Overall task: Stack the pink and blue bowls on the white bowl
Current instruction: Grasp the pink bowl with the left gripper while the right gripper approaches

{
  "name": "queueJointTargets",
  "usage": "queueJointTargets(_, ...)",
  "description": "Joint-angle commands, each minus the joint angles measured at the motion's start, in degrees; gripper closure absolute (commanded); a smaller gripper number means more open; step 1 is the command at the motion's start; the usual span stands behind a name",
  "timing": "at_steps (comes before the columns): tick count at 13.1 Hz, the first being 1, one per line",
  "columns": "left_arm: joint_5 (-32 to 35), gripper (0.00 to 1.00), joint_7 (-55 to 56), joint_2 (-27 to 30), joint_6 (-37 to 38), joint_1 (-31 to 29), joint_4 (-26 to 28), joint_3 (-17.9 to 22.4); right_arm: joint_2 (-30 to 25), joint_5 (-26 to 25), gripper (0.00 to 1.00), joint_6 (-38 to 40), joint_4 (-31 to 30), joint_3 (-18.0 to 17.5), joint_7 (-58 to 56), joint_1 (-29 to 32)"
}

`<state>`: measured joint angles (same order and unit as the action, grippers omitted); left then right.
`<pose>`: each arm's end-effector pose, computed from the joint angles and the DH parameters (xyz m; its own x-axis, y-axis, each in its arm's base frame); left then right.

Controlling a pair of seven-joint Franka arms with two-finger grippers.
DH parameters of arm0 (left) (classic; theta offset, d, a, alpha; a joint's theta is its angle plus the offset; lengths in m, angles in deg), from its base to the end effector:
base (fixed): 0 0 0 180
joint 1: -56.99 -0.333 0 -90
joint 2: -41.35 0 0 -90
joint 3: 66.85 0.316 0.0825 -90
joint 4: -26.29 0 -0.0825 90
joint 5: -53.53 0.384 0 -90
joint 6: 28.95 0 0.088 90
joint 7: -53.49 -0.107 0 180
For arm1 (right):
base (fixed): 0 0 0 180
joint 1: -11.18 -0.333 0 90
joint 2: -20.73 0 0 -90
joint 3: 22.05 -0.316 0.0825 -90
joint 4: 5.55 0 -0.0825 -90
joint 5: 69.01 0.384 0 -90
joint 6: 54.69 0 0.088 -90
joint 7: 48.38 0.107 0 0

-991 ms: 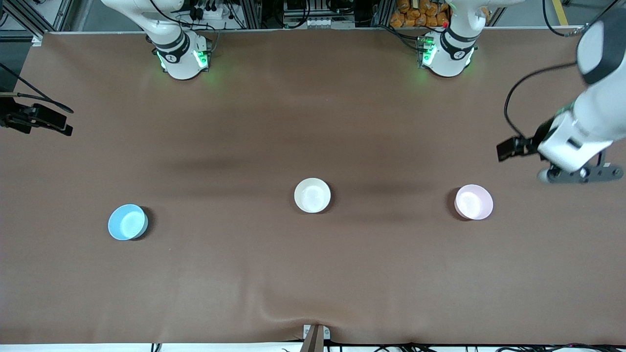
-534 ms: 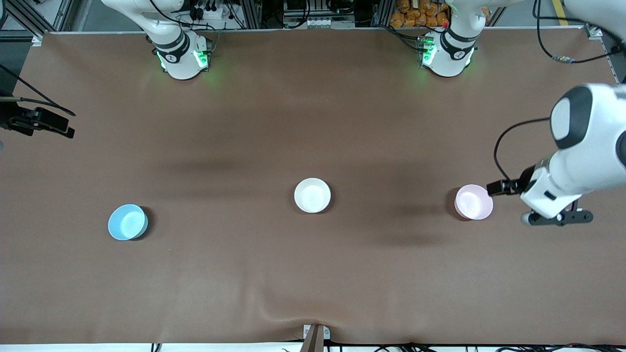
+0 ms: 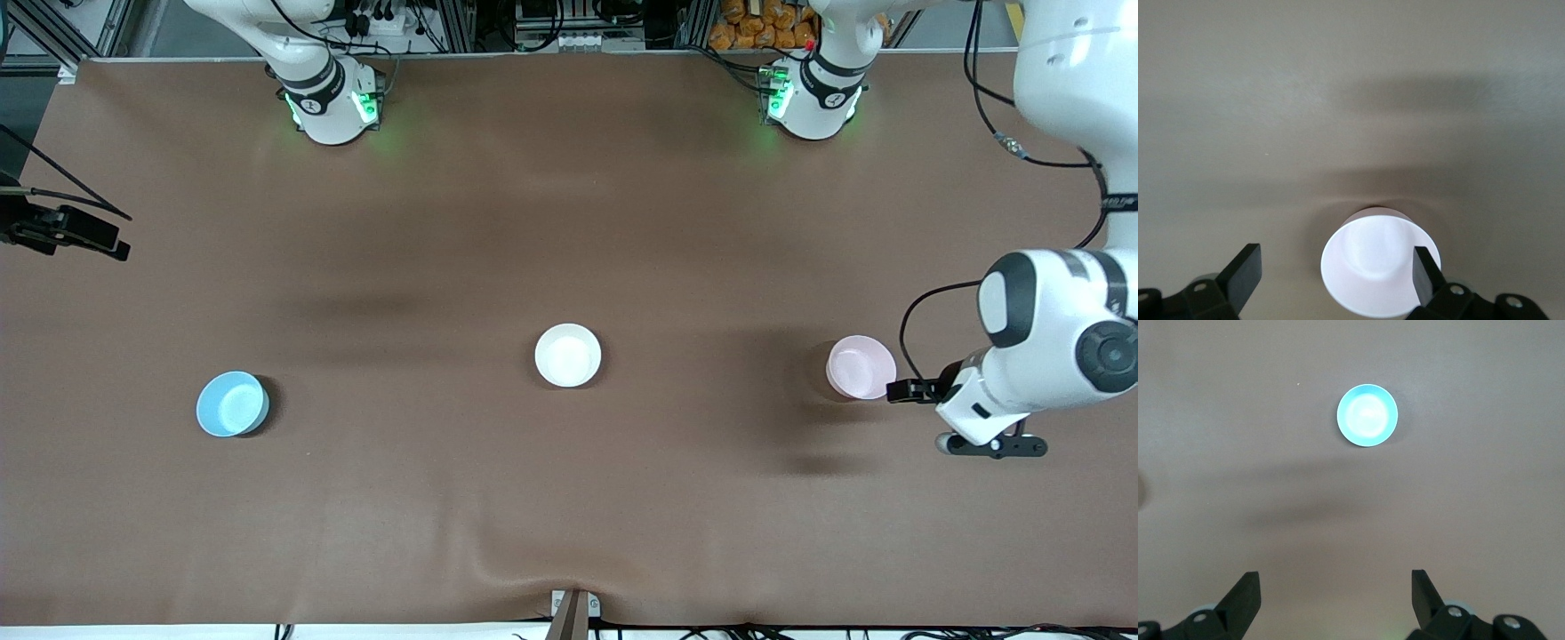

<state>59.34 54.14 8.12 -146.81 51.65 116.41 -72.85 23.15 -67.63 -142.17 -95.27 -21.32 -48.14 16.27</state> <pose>0.6859 0.0071 0.2967 0.9951 -0.0359 -0.0920 -0.0387 -0.9988 -0.0286 0.5590 -0.0541 0.5996 0.9912 -0.1042 -0.0813 -0.1064 -0.9941 -0.0232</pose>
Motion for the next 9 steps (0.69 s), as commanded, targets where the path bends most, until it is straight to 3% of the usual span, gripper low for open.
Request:
queueJointTargets(1, 1.30, 0.00, -0.21, 0.88, -5.25, -1.76, 5.92, -0.58, -0.13, -0.23, 0.00, -1.72, -1.33, -0.56, 0.38, 0.44)
queueJointTargets(5, 1.30, 0.00, -0.30, 3.52, -7.37, -2.13, 12.08, -0.76, 5.12, 0.20, 0.00, -7.85, -2.30, -0.56, 0.38, 0.62)
queueJointTargets(9, 1.30, 0.00, -1.18, 2.46, -8.70, -3.27, 13.59, -0.85, 9.44, 0.21, 0.00, -11.74, -2.39, -0.56, 0.38, 0.00)
